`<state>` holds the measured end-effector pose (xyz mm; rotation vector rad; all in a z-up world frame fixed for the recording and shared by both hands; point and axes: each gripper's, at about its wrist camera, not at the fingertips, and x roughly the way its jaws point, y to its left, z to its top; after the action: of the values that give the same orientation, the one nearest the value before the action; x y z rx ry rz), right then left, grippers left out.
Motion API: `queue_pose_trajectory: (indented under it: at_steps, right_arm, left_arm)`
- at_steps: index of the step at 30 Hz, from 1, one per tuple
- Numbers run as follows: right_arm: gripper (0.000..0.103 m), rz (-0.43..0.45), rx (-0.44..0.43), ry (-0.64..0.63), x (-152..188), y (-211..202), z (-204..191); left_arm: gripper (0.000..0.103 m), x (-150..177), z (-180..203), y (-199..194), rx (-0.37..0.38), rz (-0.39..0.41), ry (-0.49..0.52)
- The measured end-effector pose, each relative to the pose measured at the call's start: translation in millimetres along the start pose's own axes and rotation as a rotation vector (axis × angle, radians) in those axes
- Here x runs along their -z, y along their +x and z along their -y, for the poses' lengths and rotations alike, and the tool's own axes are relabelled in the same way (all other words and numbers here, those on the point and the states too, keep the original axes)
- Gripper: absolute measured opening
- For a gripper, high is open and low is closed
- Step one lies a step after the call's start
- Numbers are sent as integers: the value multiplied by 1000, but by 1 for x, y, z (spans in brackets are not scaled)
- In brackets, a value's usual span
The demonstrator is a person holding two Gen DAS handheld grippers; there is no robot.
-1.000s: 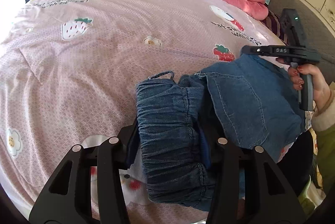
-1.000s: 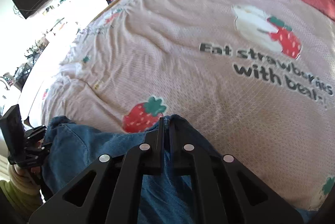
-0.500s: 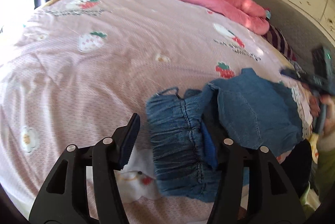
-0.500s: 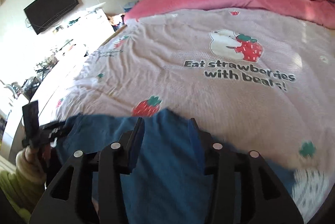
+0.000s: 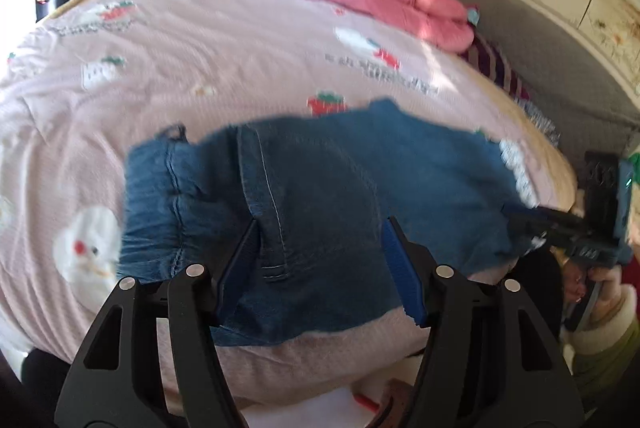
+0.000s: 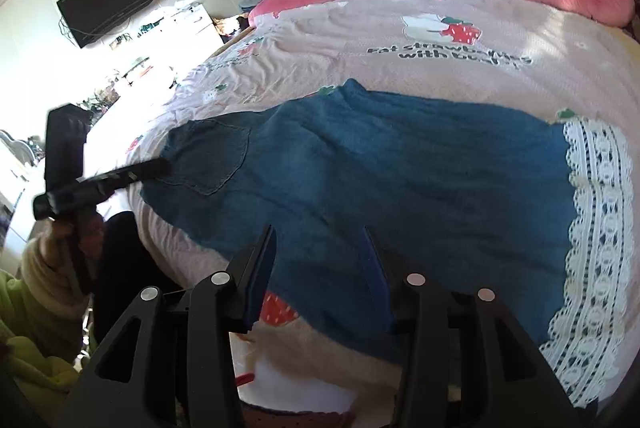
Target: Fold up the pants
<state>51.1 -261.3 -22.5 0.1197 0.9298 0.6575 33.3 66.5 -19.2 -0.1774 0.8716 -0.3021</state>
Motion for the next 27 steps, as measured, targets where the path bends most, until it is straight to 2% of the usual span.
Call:
queue_pose_trajectory:
  at_steps: [3,5,7,12,16,18,20,22,23,24,26,27]
  right_arm:
    - [42,-34,55,48,10,-4,18]
    - [42,-54,99,93,18,-10,36]
    - [42,-61,144,132,26,-19,52]
    - [42,-62,158,213,45,-37,81]
    - [41,-74,200,164,50,-31,77]
    - [41,-93,245,98,50,-28,68]
    - [42,-105,263,75,50,-30,63]
    - [46,-74,250,58,51,-42,55]
    - [48,-50,249,50,51,-48,53]
    - [51,-15,248,49,51,-57,51]
    - [51,36,250,72,48,-71,53]
    - [51,63,245,87,46,-77,55]
  left_arm:
    - [53,9,-13,13,-41,-34,-1]
    - [48,9,-27,14,-16,-36,-6]
    - [46,6,-33,13,4,-55,34]
    - [42,-3,-40,19,23,-83,132]
    - [36,-7,-52,19,65,-93,124]
    - [27,-8,-57,19,77,-99,124]
    - [26,-9,-59,18,89,-99,128]
    - [26,-8,-58,14,94,-86,140]
    - [31,-9,-54,9,95,-82,141]
    - [48,-11,-49,4,94,-68,143]
    - [69,-17,-29,-12,80,-6,166]
    - [71,-21,-18,-17,75,18,188]
